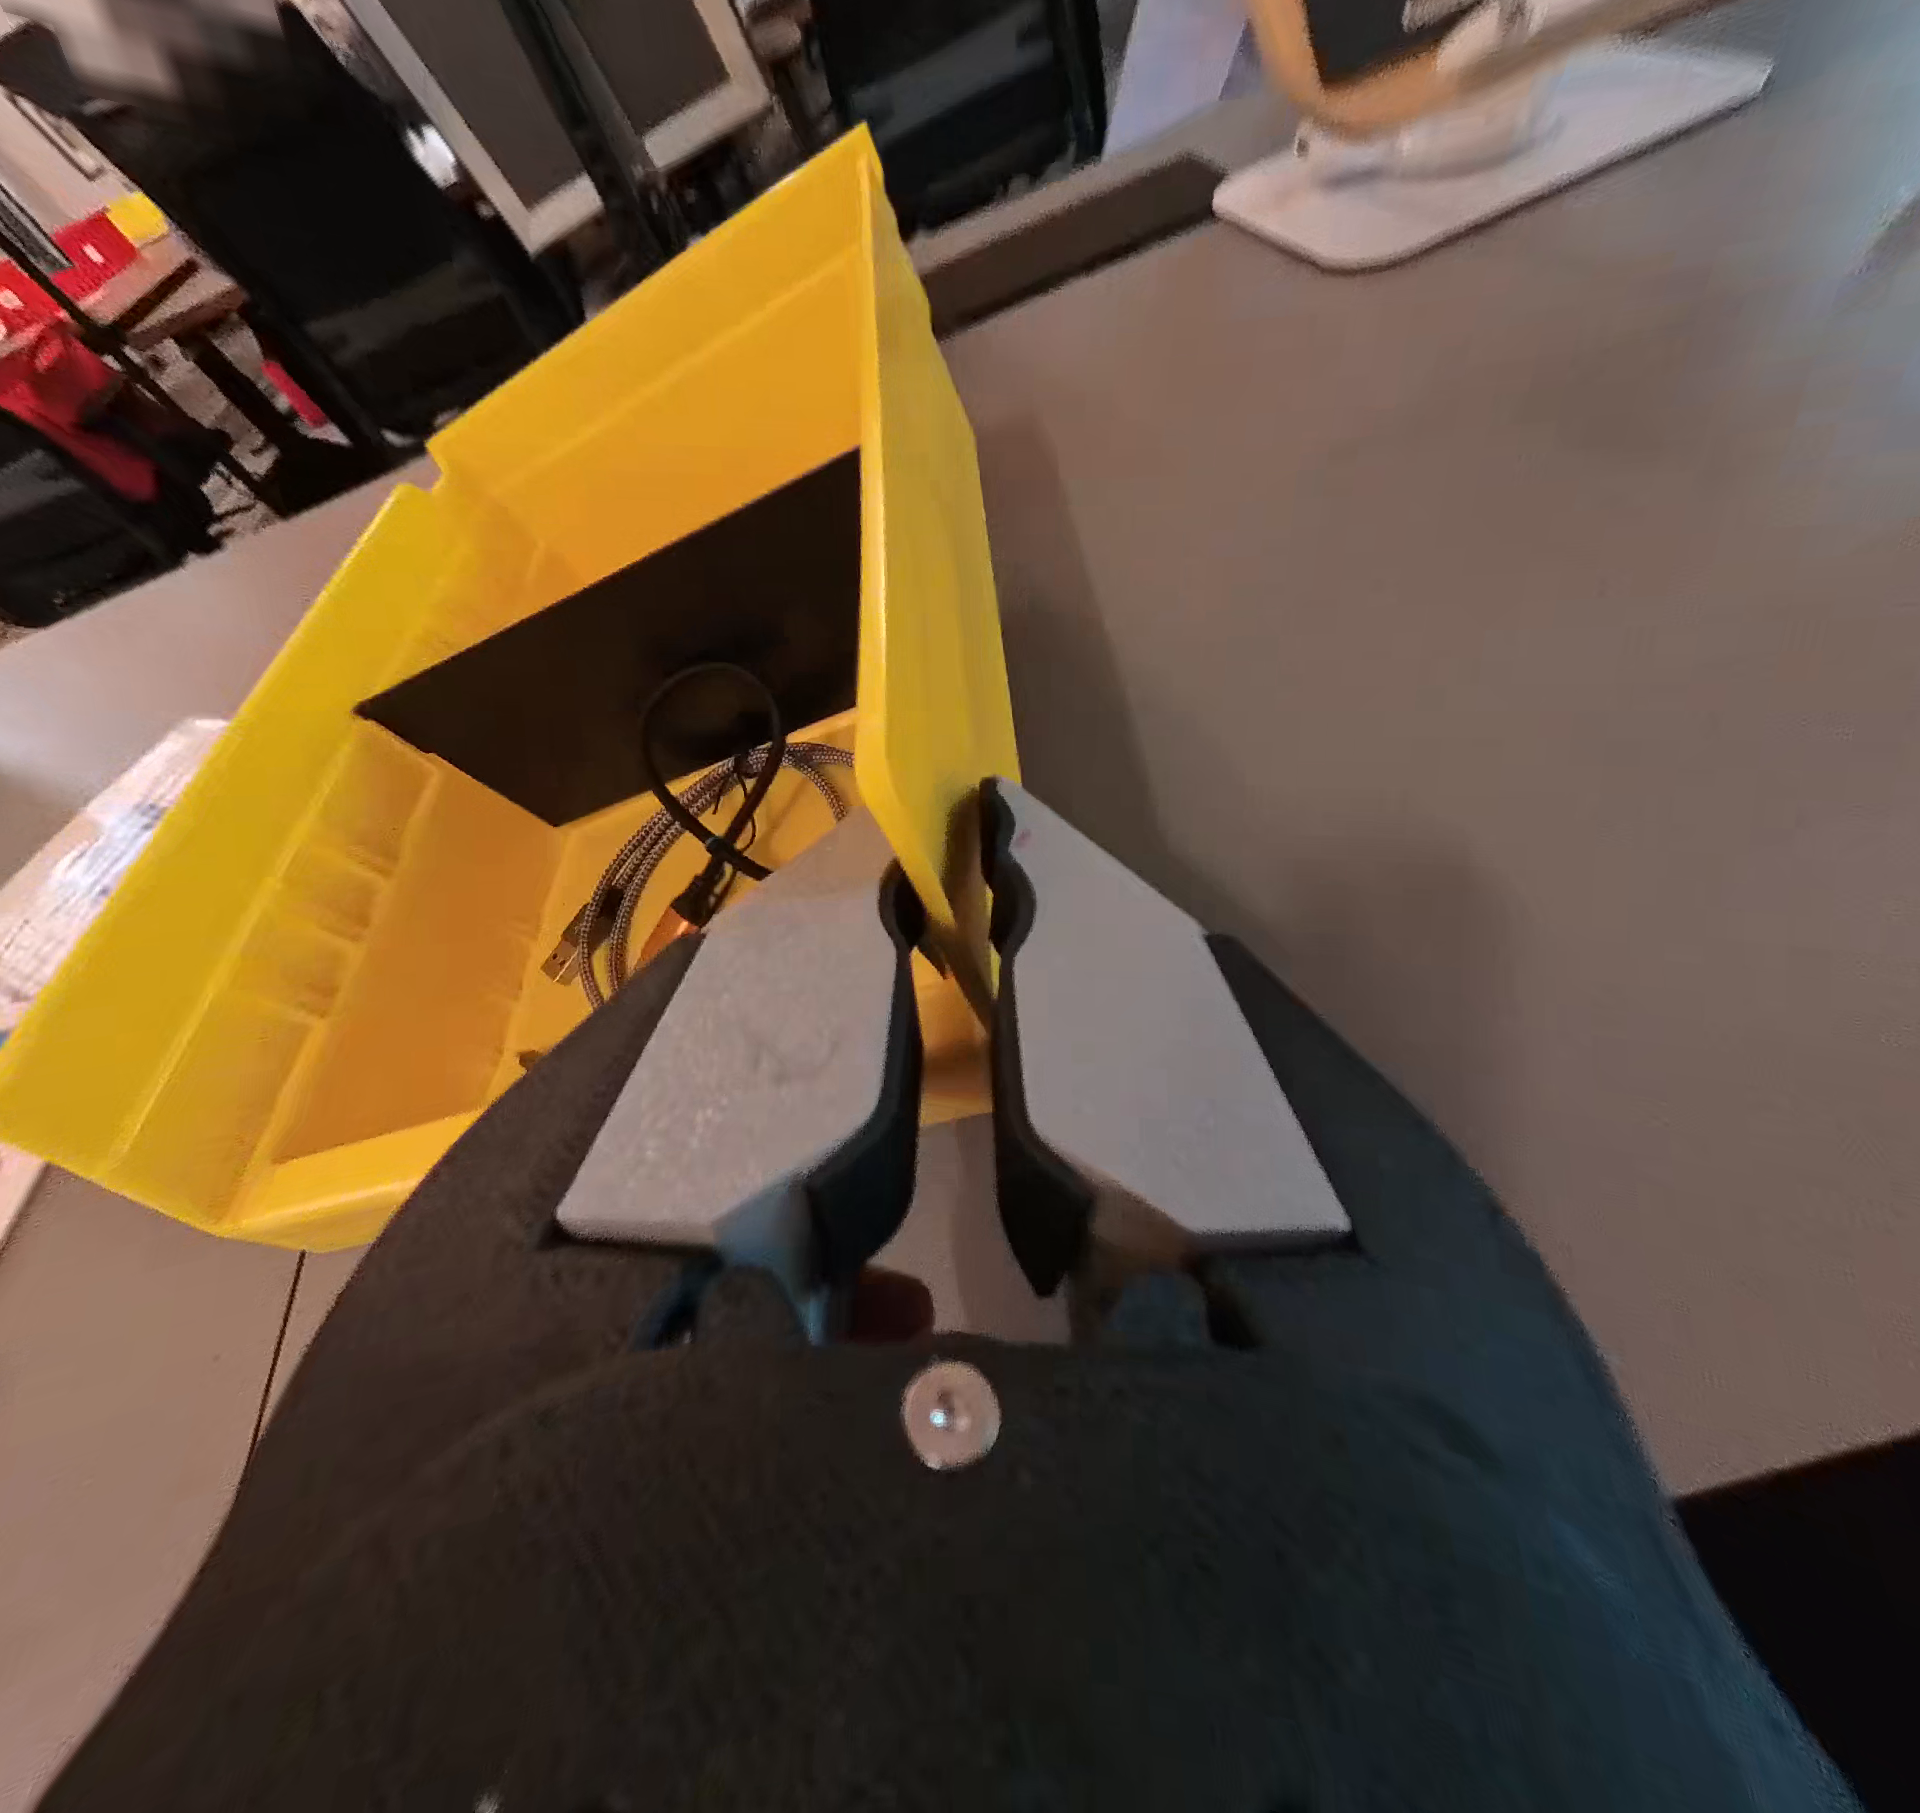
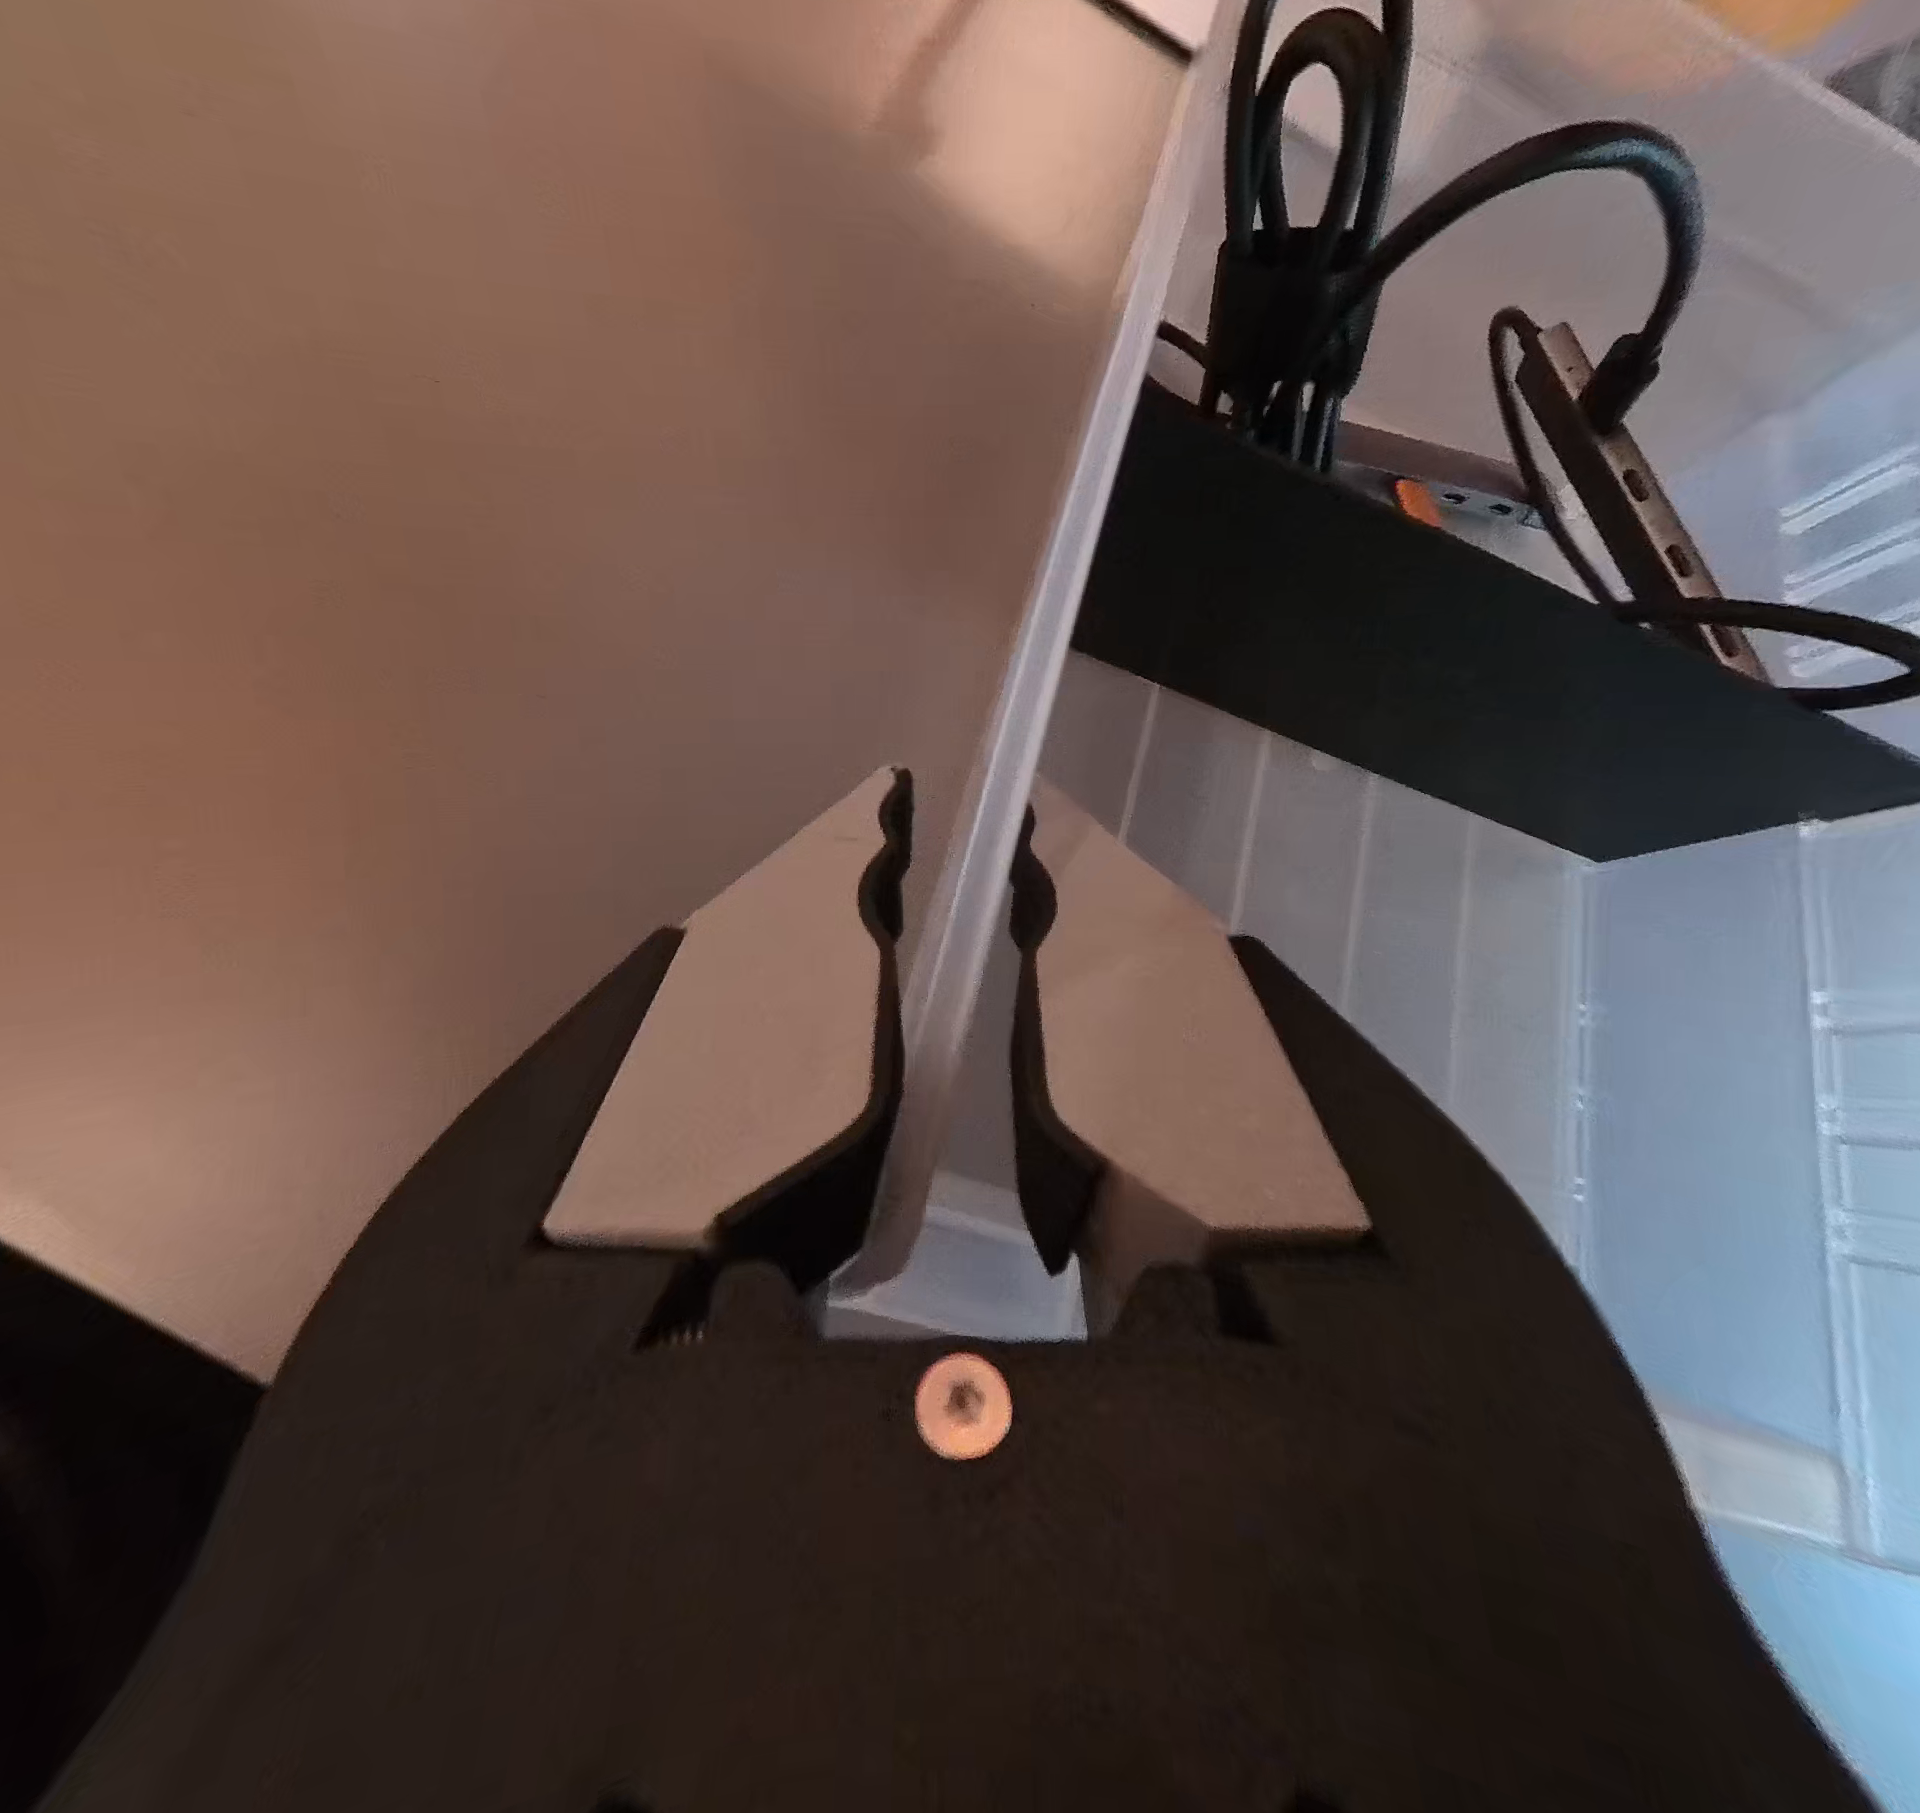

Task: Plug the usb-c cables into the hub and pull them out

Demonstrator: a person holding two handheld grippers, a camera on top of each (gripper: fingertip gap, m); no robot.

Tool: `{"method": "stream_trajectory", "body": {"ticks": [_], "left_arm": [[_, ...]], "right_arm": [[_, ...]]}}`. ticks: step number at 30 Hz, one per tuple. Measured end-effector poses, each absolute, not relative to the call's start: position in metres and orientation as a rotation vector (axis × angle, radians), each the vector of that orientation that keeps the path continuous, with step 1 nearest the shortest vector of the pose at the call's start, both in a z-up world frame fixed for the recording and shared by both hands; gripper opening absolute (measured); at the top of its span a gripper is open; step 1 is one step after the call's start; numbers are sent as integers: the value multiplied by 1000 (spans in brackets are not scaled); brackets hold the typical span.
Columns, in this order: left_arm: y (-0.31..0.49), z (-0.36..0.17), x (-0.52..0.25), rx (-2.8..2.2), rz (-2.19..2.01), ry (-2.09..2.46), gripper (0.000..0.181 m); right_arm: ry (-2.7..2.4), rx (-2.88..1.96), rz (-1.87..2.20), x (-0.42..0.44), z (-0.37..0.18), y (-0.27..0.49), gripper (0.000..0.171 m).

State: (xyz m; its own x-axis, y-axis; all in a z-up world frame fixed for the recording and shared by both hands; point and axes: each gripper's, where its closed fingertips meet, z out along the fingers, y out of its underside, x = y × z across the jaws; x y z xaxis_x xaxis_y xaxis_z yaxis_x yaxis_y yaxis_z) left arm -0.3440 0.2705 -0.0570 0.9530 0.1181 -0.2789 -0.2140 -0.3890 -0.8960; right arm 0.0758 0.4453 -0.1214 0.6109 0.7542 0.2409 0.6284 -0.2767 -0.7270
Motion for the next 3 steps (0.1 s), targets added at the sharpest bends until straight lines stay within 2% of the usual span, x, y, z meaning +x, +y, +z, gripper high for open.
{"method": "stream_trajectory", "body": {"ticks": [3], "left_arm": [[263, -21, -341, -1820, 339, 59, 5]], "right_arm": [[-1166, -1964, 244, 30, -121, 418, 17]]}}
